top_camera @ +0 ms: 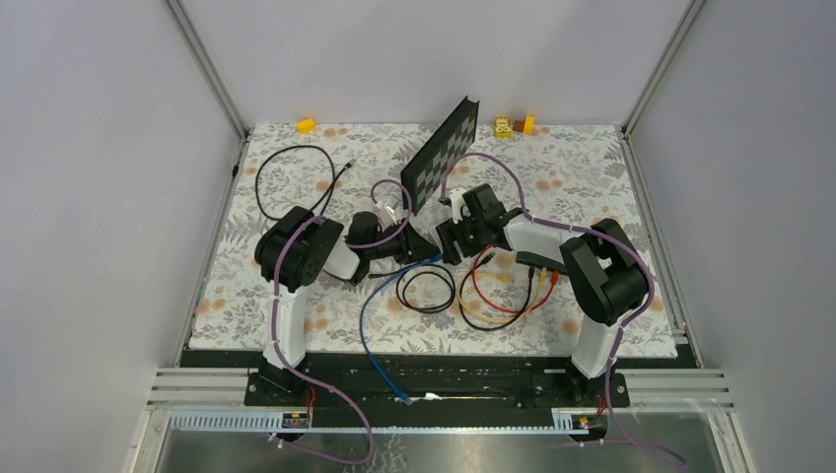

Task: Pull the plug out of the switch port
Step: Pull the connector from the switch port.

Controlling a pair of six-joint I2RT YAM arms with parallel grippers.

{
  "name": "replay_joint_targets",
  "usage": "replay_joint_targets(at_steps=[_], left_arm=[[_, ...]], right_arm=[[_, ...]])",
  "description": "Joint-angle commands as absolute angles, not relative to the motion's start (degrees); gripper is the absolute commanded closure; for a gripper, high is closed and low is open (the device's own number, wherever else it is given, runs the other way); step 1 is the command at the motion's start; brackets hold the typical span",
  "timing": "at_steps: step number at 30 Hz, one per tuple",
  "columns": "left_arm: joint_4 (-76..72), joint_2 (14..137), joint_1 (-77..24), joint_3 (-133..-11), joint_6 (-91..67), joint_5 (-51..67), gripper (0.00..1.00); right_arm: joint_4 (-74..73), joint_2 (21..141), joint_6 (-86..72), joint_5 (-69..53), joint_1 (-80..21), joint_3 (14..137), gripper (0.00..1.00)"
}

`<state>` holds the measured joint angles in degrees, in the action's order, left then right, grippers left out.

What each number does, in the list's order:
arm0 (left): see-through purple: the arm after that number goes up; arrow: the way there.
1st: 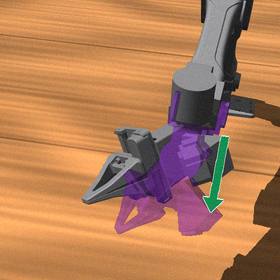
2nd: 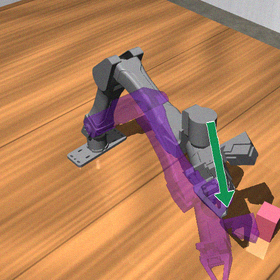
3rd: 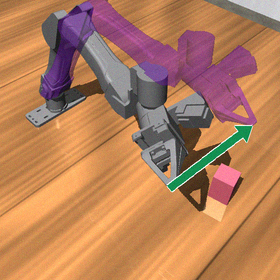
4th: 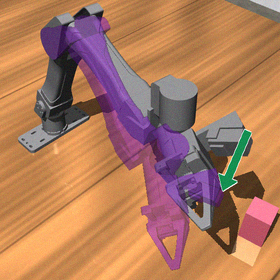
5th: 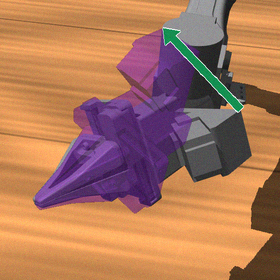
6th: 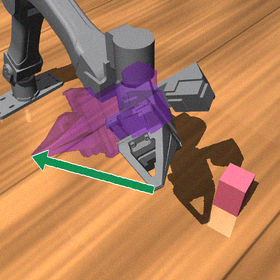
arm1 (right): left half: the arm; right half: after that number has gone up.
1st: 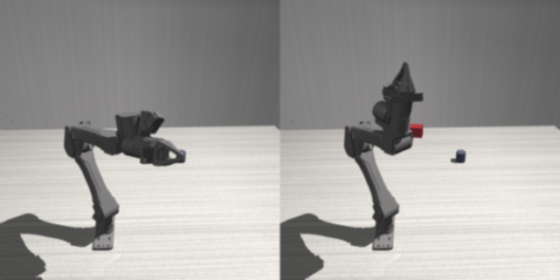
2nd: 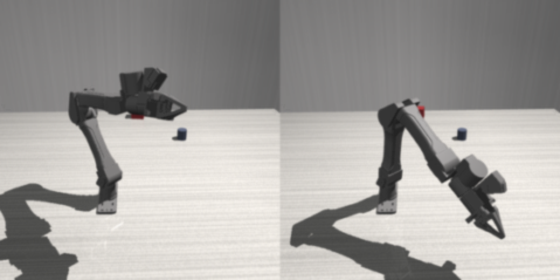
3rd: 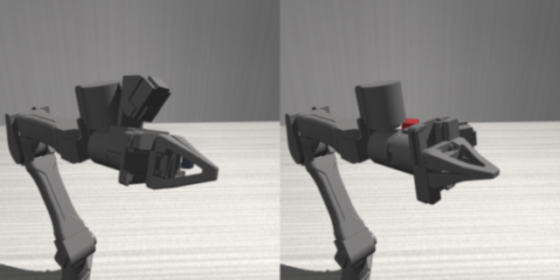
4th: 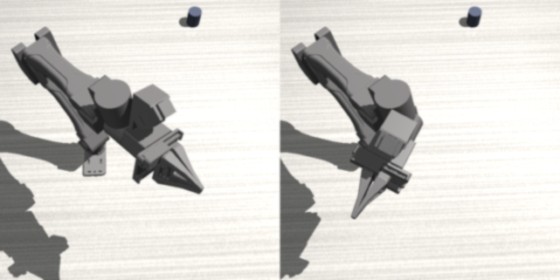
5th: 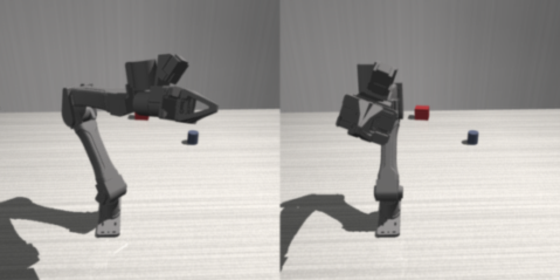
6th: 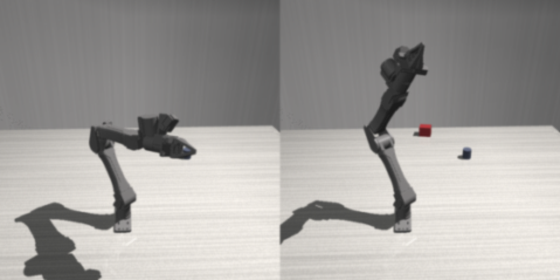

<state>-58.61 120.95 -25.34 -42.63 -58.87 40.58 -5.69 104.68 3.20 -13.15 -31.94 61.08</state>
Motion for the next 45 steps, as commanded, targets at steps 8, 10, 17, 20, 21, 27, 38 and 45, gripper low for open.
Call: replay_joint_targets(at_steps=[8,10,17,20,21,27,38,45], left_arm=[[-61.13,122.78,-25.57,-43.24,-59.19,38.85,0.65],[-61.23,122.77,-25.58,-43.33,-59.46,38.85,0.65],[-60.02,122.65,-25.66,-43.64,-58.78,38.39,0.65],[-59.08,122.51,-25.66,-43.85,-58.28,37.98,0.66],[-59.08,122.52,-25.66,-43.86,-58.27,37.90,0.67],[-59.00,122.68,-25.75,-43.92,-58.53,37.87,0.70],[-58.63,122.44,-25.75,-43.86,-58.76,38.06,0.73],[-58.71,122.30,-25.74,-43.86,-58.71,38.15,0.72]], right_arm=[[-4.93,104.91,3.25,-15.14,-32.42,60.82,0.52],[-5.01,104.94,3.19,-15.20,-32.37,60.92,0.52],[-5.13,104.98,3.21,-15.33,-32.35,60.95,0.52],[-5.19,105.03,3.21,-15.46,-32.40,61.00,0.52],[-5.19,105.03,3.25,-15.47,-32.43,61.00,0.52],[-5.27,105.15,3.20,-15.48,-32.43,61.00,0.52],[-5.36,105.20,3.42,-15.47,-32.39,61.09,0.52],[-5.36,105.09,3.51,-15.47,-32.40,61.08,0.52]])
